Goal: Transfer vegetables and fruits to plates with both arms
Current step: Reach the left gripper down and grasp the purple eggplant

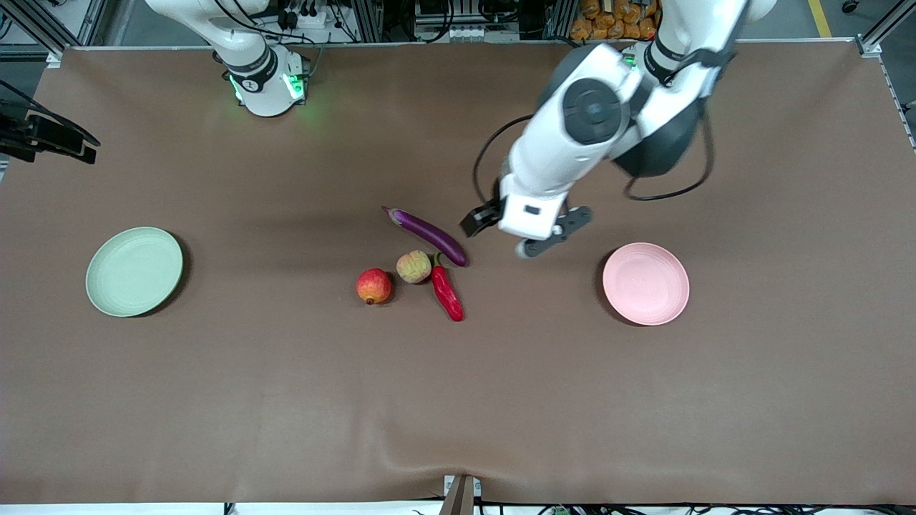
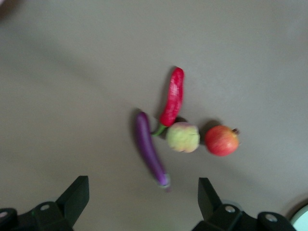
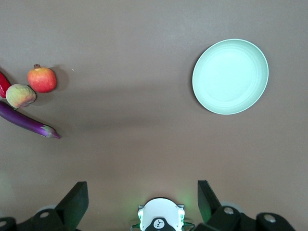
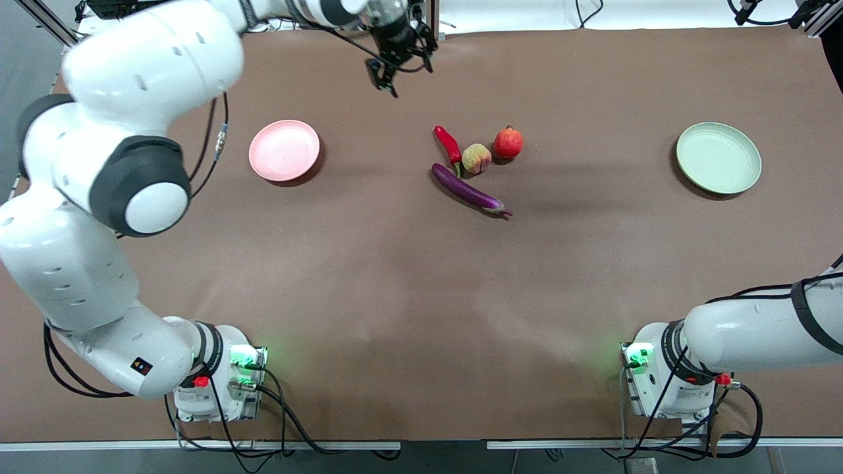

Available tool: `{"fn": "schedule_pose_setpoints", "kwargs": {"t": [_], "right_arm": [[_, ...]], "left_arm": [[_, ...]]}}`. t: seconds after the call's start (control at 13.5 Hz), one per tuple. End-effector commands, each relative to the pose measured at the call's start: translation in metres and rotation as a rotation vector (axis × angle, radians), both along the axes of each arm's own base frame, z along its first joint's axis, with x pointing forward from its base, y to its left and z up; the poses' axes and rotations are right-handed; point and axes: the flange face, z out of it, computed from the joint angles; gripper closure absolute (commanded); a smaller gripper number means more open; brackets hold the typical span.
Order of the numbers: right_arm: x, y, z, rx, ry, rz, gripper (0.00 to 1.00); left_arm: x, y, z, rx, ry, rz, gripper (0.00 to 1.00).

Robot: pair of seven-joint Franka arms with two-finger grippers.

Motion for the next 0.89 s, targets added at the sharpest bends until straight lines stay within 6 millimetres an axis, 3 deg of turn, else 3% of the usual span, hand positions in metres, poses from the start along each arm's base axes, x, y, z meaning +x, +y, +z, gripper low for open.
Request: {"fn": "schedule_pose_setpoints", "kwargs": {"t": [0.0,0.37,0.67,0.82], "right_arm": [[0.001,-0.003,-0.001,0.017,0.010,-0.001,0.00],[0.002,-0.004,-0.002,0.016,0.014,-0.005,0.00],[0.004,-0.005,-0.006,0.016,0.021,-0.007,0.00],[0.006,-0.006,-0.010,0.016,0.029,-0.008,0.00]], "left_arm": [[-0.017,-0.058,-0.038,-0.022,0.001,0.187,0.00],[-0.089,-0.143,-0.119,0.044,-0.023,0.348,0.00],[-0.114,-0.165,-0.181,0.087,-0.027,0.450,0.00],[-0.115,-0.169,-0.201,0.076,-0.031,0.450,0.00]]}}
